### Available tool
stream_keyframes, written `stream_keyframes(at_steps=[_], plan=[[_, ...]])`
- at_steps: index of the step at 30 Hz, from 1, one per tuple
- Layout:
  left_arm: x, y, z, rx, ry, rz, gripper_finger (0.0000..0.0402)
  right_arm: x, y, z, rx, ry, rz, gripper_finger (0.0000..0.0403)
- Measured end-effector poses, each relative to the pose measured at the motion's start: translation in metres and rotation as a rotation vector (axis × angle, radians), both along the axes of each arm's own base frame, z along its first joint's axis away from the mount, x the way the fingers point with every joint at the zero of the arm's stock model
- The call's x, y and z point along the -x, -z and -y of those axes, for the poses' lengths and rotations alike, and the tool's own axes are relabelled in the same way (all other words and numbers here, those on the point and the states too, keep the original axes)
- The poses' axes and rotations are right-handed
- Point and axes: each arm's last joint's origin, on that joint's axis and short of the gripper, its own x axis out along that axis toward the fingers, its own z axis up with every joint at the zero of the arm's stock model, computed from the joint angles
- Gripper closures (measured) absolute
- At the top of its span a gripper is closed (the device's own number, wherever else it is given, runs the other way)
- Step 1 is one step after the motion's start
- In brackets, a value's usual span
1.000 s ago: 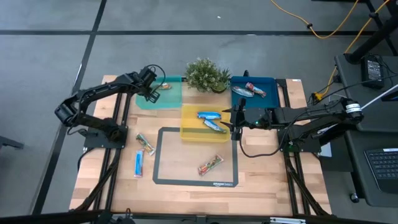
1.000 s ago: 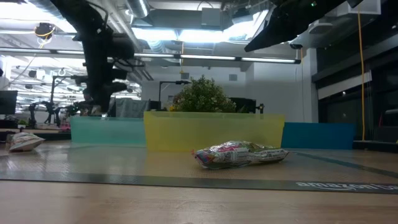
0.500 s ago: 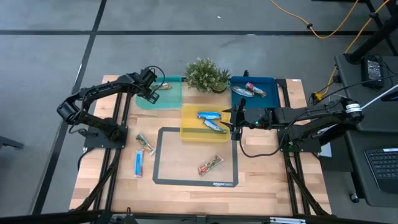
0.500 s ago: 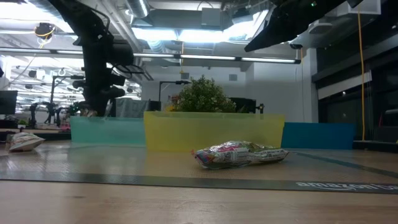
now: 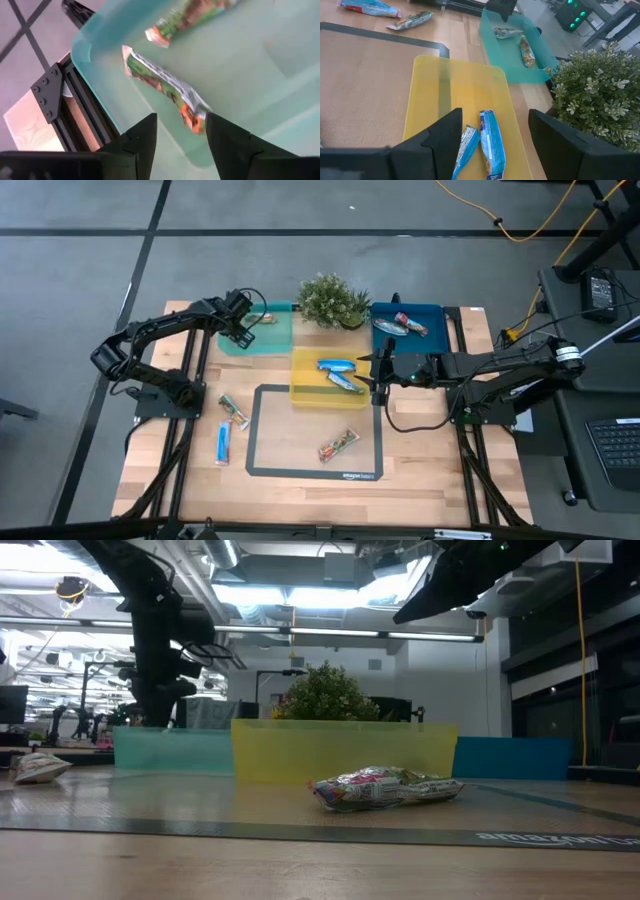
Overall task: Pick and place Granola Bars by type
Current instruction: Put the orange granola bar into the green bin
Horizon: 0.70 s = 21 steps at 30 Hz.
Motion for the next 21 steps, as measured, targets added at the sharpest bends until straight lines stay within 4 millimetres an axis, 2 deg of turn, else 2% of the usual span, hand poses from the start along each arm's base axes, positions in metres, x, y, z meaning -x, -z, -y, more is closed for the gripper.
stream_keyframes(at_steps=[3,8,14,21], plan=[[-0.001,-0.005,0.007,0.022,0.044,-0.025,0.0238,0.0,0.0,0.0,0.0,0.0,0.0,0.0174],[-0.002,-0.027,0.021,0.017,0.087,-0.022,0.0242,0.0,0.0,0.0,-0.003,0.002,0.0,0.0174],[0.007,-0.072,0.042,-0.06,0.123,0.061,0.0246,0.0,0.0,0.0,-0.007,0.004,0.002,0.0174],[0.031,-0.124,0.089,-0.084,0.259,0.244,0.0246,0.001,0.003,0.0,-0.01,0.003,-0.006,0.0174]])
